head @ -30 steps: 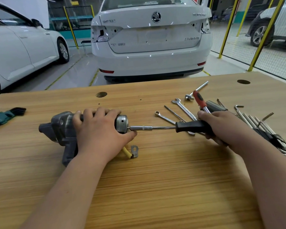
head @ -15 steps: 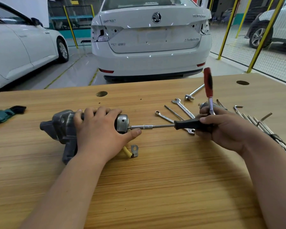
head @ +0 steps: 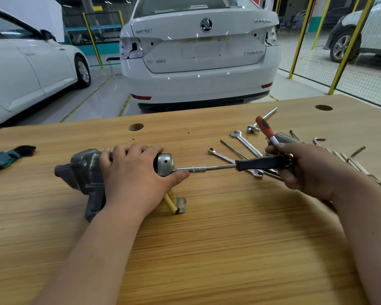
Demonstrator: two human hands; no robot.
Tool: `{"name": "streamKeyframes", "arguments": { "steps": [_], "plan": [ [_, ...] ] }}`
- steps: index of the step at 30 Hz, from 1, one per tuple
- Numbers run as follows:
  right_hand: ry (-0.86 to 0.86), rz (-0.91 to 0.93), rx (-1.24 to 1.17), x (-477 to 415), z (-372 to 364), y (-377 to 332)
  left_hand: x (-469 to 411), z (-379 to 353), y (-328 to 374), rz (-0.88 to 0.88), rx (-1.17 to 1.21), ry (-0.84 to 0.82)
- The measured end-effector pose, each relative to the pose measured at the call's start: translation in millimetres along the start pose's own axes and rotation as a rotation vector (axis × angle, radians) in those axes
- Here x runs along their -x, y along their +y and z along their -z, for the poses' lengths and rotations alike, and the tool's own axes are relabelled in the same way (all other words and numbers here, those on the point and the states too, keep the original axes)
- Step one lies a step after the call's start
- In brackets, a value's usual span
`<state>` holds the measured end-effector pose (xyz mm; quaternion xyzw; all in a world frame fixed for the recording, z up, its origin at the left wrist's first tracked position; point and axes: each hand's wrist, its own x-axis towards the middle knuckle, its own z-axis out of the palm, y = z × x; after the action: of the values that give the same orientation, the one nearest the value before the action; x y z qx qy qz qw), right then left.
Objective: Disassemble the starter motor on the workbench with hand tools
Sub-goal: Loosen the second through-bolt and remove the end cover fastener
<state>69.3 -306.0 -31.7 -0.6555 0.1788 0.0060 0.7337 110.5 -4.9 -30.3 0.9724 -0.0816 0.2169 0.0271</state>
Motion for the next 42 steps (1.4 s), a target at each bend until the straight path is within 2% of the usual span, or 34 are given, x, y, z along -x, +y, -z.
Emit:
{"name": "streamKeyframes", "arguments": {
  "steps": [11,21,27,31,36,42],
  "plan": [
    [0.104,-0.046,0.19,-6,-1,2,0,0,-1,-0.012,0.003,-0.002],
    [0.073,0.057,-0.052,-1,-6,-4,2,1,0,-0.001,0.009,-0.007],
    [0.186,0.064,-0.084,-3,-12,-3,1,0,1,0.005,0.012,0.001],
    [0.193,0.058,-0.113,-6,-11,-2,0,-1,1,0.018,0.021,0.003],
    [0.276,0.136,0.012,-8,-6,3,0,-1,1,0.021,0.023,0.0],
    [0.4,0.179,0.331,-4,-7,6,0,-1,1,0.021,0.026,-0.01]
  ]
}}
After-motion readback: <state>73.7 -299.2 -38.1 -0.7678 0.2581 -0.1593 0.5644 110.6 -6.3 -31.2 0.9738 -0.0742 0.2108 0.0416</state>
